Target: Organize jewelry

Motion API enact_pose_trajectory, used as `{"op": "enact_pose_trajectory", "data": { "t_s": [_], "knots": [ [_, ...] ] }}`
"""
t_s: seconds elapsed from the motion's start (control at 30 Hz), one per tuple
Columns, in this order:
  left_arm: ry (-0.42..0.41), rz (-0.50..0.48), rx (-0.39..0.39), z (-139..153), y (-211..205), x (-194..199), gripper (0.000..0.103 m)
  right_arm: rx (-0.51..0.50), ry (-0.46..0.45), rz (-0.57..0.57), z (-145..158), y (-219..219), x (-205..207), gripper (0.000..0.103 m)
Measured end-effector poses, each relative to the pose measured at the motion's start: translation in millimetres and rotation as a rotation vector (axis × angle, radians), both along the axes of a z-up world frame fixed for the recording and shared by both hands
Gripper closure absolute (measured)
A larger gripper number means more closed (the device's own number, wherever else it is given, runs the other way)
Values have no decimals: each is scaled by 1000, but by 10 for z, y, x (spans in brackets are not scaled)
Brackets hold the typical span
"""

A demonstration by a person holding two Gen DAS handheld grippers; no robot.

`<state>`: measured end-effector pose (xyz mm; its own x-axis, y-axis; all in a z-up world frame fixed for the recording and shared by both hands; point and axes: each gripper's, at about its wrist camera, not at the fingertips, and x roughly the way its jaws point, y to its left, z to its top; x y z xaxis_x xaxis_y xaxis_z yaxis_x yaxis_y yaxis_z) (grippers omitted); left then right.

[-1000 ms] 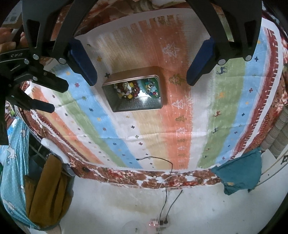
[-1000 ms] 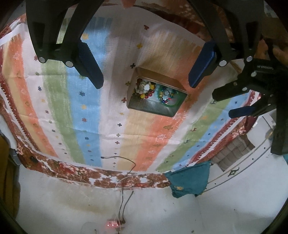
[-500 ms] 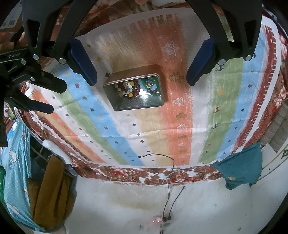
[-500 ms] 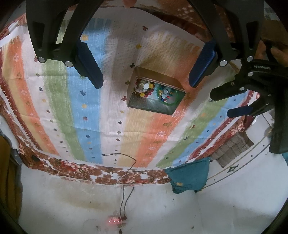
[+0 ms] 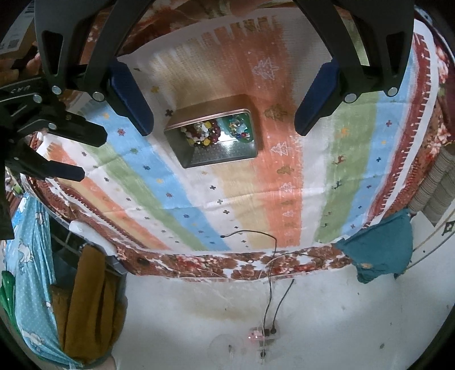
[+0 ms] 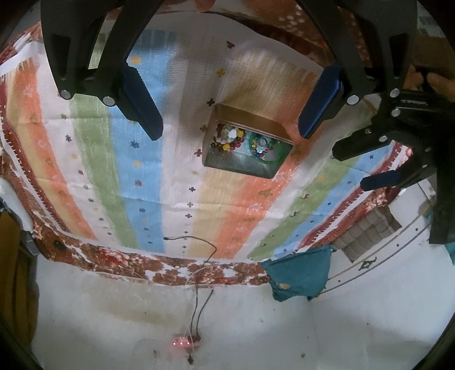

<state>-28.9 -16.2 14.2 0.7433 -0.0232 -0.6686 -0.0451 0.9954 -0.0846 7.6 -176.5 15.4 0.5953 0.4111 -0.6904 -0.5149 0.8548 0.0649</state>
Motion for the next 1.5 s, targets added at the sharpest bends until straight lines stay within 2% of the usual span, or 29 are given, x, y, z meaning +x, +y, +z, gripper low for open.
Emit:
{"op": "enact_pose_trajectory", "data": {
  "t_s": [0.17,0.5,0.83,1.5],
  "knots": [
    [-18,0,-13,22,19,-32,6,5,-7,5,9,-13,-3,6],
    [-42,2,21,49,-24,-57,6,8,-22,9,15,-10,-35,6],
    [-88,15,23,102,-22,-127,6,25,-50,16,49,-34,-73,6],
    [-73,-2,27,121,-68,-110,6,61,-86,35,103,-67,-171,6]
  ]
}}
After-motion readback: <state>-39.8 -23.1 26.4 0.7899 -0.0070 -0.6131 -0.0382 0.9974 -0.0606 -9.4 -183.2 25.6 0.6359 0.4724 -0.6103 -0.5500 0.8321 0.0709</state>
